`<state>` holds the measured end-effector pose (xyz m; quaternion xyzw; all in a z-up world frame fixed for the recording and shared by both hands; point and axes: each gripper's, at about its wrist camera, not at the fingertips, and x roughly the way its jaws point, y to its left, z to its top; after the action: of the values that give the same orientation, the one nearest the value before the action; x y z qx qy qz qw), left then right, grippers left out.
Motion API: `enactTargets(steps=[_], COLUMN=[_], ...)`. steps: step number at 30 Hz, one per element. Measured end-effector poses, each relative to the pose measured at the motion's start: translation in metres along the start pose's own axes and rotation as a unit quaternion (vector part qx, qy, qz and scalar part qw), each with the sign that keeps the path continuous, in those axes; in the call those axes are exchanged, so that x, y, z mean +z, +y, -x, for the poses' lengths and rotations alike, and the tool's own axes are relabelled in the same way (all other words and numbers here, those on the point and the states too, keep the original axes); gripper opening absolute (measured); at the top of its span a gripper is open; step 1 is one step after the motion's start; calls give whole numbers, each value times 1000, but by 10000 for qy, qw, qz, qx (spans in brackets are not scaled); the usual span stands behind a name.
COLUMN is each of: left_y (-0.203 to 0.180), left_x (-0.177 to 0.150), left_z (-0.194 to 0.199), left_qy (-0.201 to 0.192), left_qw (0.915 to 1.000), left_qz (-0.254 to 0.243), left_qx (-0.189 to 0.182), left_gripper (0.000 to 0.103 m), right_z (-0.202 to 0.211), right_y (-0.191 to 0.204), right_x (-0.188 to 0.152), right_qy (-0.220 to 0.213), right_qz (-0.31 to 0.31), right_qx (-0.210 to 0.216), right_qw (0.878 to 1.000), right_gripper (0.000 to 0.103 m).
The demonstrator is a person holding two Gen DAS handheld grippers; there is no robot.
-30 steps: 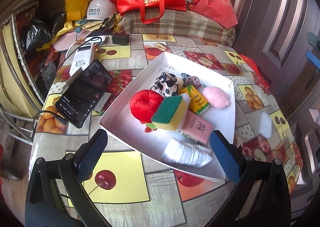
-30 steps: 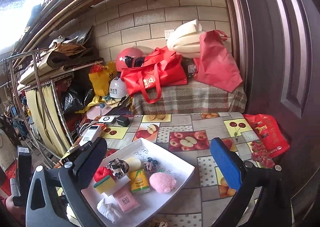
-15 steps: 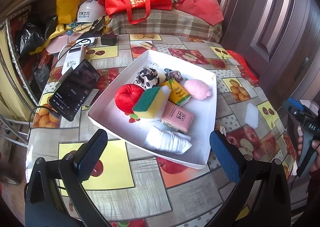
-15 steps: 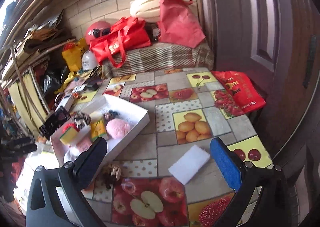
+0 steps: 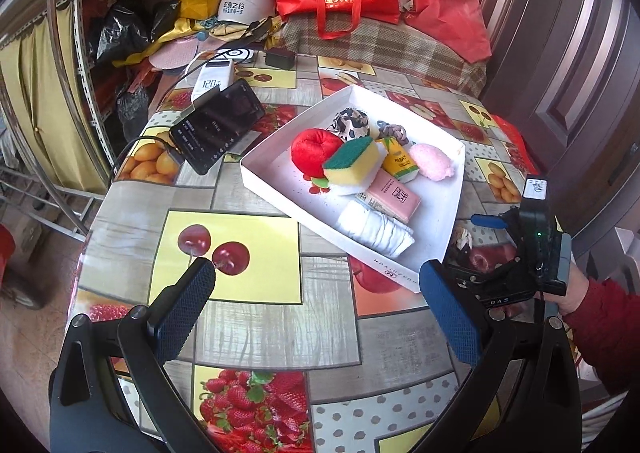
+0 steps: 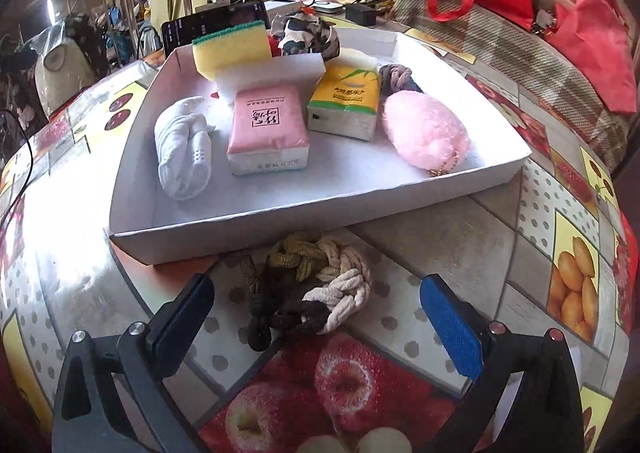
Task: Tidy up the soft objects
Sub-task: 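Move the left gripper to the brown-cream rope knot while the right gripper approaches the white foam block, then grasp the brown-cream rope knot with the left gripper while the right gripper grasps the white foam block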
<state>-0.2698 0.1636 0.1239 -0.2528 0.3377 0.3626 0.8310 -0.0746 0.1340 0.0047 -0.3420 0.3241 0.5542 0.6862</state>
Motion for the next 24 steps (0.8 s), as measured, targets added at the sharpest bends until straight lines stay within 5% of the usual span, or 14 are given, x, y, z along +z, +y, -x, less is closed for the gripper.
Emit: enactTargets(steps=[8,14,19,24], left_y=[-19,-49,-78,-105], left_x=[-10,-14,-35,-54], left_z=[-8,-30,-61,-95], left_qy=[236,471,886,1277], left_qw=[9997,9972,9892,9825], left_qz=[-52,-388,-919,-1059], left_qx=[-33,-437,-720,-848], left_gripper=[103,103,103,103], right_z=[3,39,80,116], right_y=[31,73,46,-24], right_x=[-5,-47,-78,-96], right_qy=[-15,286,-99,-659], right_qz=[683,1170,182,-1220], right_qx=[1240,1961,1464,41], right_qw=[9899,9732,9890,9903], right_gripper=[90,90,91,92])
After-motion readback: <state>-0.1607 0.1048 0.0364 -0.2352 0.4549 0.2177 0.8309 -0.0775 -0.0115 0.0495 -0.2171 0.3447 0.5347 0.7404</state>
